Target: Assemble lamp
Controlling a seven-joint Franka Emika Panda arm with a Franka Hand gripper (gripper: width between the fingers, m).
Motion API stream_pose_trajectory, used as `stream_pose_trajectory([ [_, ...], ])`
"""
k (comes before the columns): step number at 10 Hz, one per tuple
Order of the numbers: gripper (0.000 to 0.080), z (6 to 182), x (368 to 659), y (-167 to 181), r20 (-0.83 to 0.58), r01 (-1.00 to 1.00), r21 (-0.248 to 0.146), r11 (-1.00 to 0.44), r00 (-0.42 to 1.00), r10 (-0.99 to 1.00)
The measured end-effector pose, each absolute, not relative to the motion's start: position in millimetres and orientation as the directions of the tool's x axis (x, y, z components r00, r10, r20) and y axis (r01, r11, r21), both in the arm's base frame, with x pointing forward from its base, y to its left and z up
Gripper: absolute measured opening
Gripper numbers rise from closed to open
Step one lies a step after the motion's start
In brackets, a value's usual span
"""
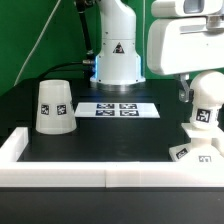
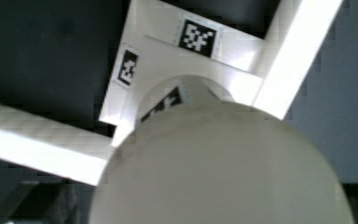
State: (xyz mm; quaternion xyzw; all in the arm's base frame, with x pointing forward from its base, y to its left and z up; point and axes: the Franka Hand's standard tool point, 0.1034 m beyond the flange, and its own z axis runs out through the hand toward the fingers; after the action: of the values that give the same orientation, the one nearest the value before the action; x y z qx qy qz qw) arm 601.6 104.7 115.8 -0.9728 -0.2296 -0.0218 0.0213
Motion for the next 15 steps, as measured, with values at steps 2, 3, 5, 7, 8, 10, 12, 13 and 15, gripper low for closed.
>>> stream_pose_trajectory([
  [2,0.0699,116.7,603,106,0.054,0.534,-0.019,-0.846,0.845,0.532],
  [3,0.0699,116.7,603,107,0.054,0.596,-0.012,-0.803,0.802,0.594],
  [5,0.0699,116.7,603,106,0.053,0.673,-0.005,-0.74,0.739,0.672],
  [7,0.0699,117.3,604,102,0.046,0.768,0.005,-0.641,0.64,0.767],
  [8,0.0699,117.4,605,99,0.045,0.801,0.007,-0.599,0.598,0.8],
  [10,0.0598,117.3,607,93,0.046,0.813,0.01,-0.582,0.582,0.812],
  [12,0.0576,117.3,607,93,0.046,0.793,0.008,-0.609,0.608,0.792],
  [13,0.0576,117.3,607,93,0.047,0.79,0.008,-0.613,0.612,0.79],
  [15,0.0576,117.0,605,93,0.057,0.612,0.001,-0.791,0.79,0.611],
])
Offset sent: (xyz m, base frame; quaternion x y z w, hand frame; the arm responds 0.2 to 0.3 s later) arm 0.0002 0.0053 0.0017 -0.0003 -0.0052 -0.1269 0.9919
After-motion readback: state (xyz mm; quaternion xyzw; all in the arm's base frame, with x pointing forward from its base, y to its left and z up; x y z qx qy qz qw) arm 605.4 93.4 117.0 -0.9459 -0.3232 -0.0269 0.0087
